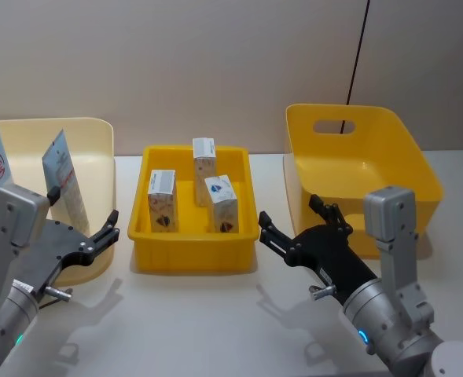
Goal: Bimanual collaborative sorting of washing and personal care products
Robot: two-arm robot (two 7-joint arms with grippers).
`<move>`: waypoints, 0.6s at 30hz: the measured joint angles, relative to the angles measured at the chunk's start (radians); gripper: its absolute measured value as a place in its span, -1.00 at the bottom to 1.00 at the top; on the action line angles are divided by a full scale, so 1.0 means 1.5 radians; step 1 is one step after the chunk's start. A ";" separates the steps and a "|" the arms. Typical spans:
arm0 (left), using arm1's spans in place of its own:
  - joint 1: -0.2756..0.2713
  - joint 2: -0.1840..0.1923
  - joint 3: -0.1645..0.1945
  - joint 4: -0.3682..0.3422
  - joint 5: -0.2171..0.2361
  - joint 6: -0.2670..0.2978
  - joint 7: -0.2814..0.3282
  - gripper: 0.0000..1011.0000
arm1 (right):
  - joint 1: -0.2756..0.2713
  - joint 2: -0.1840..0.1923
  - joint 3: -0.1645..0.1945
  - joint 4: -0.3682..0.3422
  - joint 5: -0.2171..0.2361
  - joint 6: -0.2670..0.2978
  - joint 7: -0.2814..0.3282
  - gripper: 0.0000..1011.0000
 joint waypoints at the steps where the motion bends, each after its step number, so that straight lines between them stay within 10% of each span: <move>1: 0.000 0.000 0.000 0.000 0.000 0.000 0.000 0.98 | 0.000 0.000 0.000 0.000 0.000 0.000 0.000 0.98; 18: 0.000 0.000 0.000 0.000 0.000 0.000 0.000 0.98 | 0.000 0.000 0.000 0.000 0.000 0.000 0.000 0.98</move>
